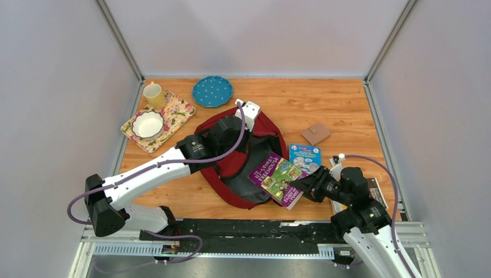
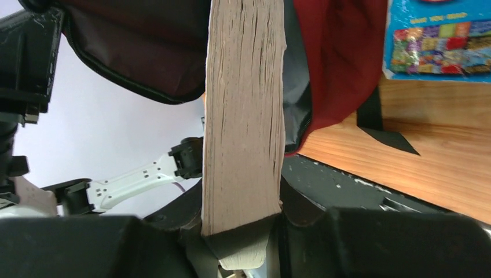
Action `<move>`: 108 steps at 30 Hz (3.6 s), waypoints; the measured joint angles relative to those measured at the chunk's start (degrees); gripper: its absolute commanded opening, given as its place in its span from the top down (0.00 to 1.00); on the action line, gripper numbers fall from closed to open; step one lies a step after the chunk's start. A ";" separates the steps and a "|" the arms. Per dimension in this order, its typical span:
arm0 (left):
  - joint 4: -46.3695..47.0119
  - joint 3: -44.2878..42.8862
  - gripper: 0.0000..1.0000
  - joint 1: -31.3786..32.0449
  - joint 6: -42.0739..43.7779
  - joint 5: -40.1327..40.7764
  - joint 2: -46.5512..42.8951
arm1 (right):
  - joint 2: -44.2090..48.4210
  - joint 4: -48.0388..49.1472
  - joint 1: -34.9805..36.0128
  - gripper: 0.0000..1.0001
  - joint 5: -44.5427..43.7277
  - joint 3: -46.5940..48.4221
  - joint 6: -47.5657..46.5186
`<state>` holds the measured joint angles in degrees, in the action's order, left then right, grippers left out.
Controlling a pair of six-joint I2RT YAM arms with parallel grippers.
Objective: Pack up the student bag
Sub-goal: Place the book in the student bag.
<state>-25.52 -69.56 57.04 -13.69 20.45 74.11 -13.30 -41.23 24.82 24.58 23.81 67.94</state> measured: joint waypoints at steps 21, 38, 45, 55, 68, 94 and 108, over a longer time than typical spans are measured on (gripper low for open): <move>3.54 1.92 1.00 -0.07 0.09 -3.91 -1.84 | -36.30 46.03 13.14 1.00 -9.55 -7.34 15.06; 3.10 1.92 1.00 -0.07 0.28 -3.69 -3.91 | -50.10 58.18 15.52 1.00 -16.57 -0.22 17.53; 3.54 1.95 1.00 -0.07 1.16 -2.75 -5.49 | -31.80 43.15 15.61 1.00 -20.13 2.08 12.28; 3.41 1.95 1.00 -0.07 1.40 -2.78 -5.49 | -46.75 50.16 18.34 1.00 -21.07 1.49 12.35; 3.93 3.96 1.00 -0.07 0.50 -3.69 -5.49 | -68.63 71.73 24.41 1.00 -32.13 5.03 13.81; 6.47 10.19 1.00 -0.55 -1.33 -3.61 -7.78 | -66.51 58.53 26.93 0.56 -29.79 8.35 7.80; 7.08 10.40 1.00 -0.61 -2.10 -3.80 -8.39 | -74.25 62.75 26.67 1.00 -34.18 9.55 10.27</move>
<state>-18.44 -59.16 56.42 -15.79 16.64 65.71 -87.55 21.52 51.48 -9.61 33.36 78.22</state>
